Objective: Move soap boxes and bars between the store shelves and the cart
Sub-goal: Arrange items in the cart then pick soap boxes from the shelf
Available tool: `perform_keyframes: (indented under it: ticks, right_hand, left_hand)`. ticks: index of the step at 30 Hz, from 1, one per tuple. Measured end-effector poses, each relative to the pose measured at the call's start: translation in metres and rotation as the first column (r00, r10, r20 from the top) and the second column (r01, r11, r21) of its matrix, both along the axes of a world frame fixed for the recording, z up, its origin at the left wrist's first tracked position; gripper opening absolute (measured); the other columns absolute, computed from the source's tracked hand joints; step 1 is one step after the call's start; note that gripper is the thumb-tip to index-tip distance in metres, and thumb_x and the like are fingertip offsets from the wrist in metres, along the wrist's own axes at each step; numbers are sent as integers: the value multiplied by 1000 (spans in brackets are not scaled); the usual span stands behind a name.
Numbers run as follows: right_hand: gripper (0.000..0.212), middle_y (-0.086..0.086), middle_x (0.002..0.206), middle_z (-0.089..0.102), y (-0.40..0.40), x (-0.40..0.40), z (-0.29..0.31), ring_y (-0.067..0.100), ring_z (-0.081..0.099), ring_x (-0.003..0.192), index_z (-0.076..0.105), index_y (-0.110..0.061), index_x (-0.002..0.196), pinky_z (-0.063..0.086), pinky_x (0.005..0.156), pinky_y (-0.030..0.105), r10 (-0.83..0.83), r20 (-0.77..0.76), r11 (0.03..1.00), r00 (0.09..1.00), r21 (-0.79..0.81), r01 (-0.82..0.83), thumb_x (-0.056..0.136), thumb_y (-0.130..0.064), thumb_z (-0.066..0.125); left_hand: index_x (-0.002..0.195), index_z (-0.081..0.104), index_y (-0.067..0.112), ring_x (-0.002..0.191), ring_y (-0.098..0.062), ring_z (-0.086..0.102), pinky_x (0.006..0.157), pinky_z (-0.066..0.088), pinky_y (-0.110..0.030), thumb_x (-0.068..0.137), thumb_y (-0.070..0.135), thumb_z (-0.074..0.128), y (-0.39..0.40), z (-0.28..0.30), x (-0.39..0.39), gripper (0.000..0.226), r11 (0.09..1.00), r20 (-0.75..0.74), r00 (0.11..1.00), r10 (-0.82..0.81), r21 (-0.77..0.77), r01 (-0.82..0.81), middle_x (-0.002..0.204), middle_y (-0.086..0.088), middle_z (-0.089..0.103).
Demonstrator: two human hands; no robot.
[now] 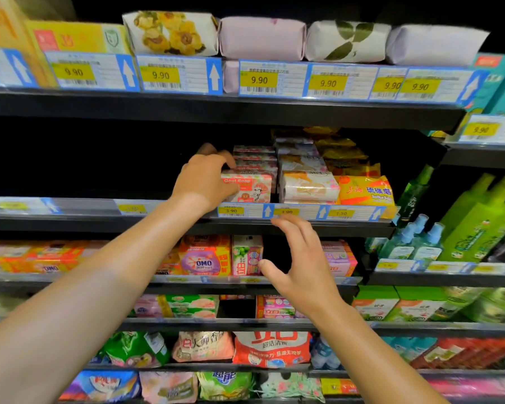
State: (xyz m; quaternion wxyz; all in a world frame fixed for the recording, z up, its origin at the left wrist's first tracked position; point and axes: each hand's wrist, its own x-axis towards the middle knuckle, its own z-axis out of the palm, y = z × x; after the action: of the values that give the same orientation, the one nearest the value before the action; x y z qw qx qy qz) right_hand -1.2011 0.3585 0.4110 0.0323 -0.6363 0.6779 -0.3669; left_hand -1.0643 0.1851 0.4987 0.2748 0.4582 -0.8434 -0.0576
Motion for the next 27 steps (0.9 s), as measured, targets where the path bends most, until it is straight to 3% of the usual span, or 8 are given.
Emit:
perform_keyframes:
  ticks: [2,7,11,15,22,27]
  right_hand:
    - [65,-13,148,32,-1,0,-3,6,25,140,40,-27,145,24,114,22,-10,-31,1000,999,5,10,87,-36,68]
    - [70,-8,154,30,-4,3,-9,16,15,147,38,-26,149,24,121,40,-52,-153,998,987,9,54,87,-39,66]
    - [75,-6,161,22,-5,5,-17,16,2,151,31,-28,153,10,122,35,-55,-212,995,976,70,72,88,-42,66]
    - [75,-4,162,21,-6,7,-21,18,-2,152,31,-27,153,7,120,36,-70,-238,994,969,67,88,88,-43,65]
    - [74,-1,161,24,-5,13,-22,20,0,152,34,-25,152,10,121,38,-91,-256,993,962,55,108,87,-42,65]
    - [67,-1,158,30,0,33,-28,20,10,151,42,-22,148,15,120,38,-20,-189,1000,982,11,22,88,-37,66]
  left_hand:
    - [114,65,22,103,-26,60,90,51,-36,80,32,76,0,-1,-4,37,1000,14,1000,-15,-27,15,119,-3,57]
    - [117,64,22,103,-25,61,87,49,-34,83,31,75,0,-2,-15,36,997,38,998,-49,-60,51,119,-3,60]
    - [117,65,21,103,-24,61,88,50,-35,84,31,75,0,-4,-18,36,996,33,998,-50,-75,52,119,-3,60]
    - [119,65,20,110,-25,59,93,49,-36,84,30,74,1,-4,-17,37,995,30,998,-58,-80,61,124,-3,59]
    - [125,65,22,119,-23,52,96,46,-36,90,37,66,8,-4,-11,38,993,55,998,-44,-107,49,129,1,61]
    - [137,56,17,129,-25,47,108,35,-38,94,41,57,29,-30,20,49,980,2,994,-109,-169,108,137,-4,58]
